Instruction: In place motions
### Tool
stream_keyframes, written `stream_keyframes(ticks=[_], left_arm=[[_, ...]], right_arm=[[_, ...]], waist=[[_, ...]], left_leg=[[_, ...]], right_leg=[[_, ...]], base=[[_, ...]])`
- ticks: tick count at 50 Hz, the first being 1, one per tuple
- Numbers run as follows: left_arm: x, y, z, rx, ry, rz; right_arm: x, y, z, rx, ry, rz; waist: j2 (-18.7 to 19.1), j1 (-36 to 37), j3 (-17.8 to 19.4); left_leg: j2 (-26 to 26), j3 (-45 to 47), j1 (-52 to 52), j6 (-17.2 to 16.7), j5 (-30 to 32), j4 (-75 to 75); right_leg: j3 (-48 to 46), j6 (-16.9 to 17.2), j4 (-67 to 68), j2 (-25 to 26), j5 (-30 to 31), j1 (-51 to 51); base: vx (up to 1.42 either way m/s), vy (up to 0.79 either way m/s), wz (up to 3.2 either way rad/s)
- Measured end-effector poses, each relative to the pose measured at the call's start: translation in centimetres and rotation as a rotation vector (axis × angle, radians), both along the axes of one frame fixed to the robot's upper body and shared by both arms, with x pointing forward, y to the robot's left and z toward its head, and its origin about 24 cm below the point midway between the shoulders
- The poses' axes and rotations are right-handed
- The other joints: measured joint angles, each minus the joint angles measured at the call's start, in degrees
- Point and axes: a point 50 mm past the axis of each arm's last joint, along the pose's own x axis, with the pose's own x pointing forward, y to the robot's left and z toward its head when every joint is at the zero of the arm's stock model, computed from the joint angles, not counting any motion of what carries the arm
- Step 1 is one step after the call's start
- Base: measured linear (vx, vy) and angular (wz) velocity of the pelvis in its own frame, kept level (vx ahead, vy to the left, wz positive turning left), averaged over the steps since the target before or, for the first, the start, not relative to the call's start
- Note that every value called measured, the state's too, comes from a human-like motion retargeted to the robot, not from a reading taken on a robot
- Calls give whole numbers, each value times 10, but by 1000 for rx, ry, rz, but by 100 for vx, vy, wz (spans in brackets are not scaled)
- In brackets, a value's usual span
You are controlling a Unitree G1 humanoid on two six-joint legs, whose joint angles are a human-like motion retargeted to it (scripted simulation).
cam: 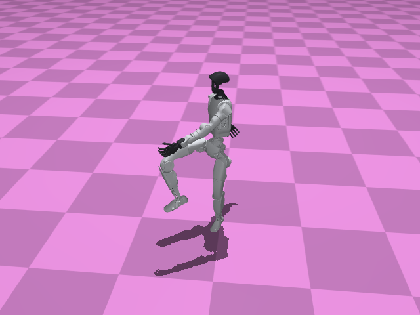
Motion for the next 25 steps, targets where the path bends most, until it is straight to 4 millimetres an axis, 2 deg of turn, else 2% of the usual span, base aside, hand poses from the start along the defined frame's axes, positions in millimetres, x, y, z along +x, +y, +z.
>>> stream_keyframes(ticks=[4, 7, 9, 13, 17, 20, 23, 25], left_arm=[[2, -4, 3, 24, -23, 17], [-7, -8, -16, 14, 10, 15], [-18, -13, -37, 1, 63, 7], [-48, -25, -85, -34, 221, -32], [-84, -29, -125, -80, 349, -51], [-119, -35, -157, -138, 440, -24], [-157, -42, -183, -193, 535, 5], [-186, -44, -200, -216, 615, 19]], right_arm=[[-14, 13, 2, -13, 27, -71], [-5, 22, -6, 36, 9, -75], [9, 30, -17, 97, -25, -53], [55, 43, -41, 233, -131, 48], [113, 50, -59, 300, -248, 168], [159, 61, -68, 337, -339, 209], [206, 76, -72, 374, -470, 187], [238, 89, -72, 411, -561, 191]], waist=[[-14, 14, -15], [-22, 33, -40], [-24, 54, -54], [-27, 102, -78], [-21, 147, -99], [-21, 178, -130], [-33, 213, -157], [-43, 234, -173]], left_leg=[[-15, 15, 6, -9, -3, -7], [-32, 34, 11, -17, 5, -29], [-38, 46, 15, -20, 11, -42], [-49, 81, 25, -28, 17, -65], [-50, 119, 32, -39, 16, -79], [-57, 145, 30, -50, 18, -91], [-77, 169, 31, -58, 18, -99], [-91, 181, 29, -64, 18, -100]], right_leg=[[10, 1, -27, 4, 11, 27], [14, 10, -48, 3, 25, 78], [24, 30, -69, 12, 36, 126], [33, 47, -144, 44, 57, 244], [44, 55, -292, 105, 89, 372], [89, 83, -453, 162, 122, 465], [137, 100, -598, 193, 140, 541], [144, 120, -683, 201, 83, 588]], base=[[-2, -2, -29], [0, -2, -55], [3, -3, -59], [0, -3, -76], [-2, -3, -86], [-3, -8, -78], [-5, -12, -65], [-6, -15, -51]])
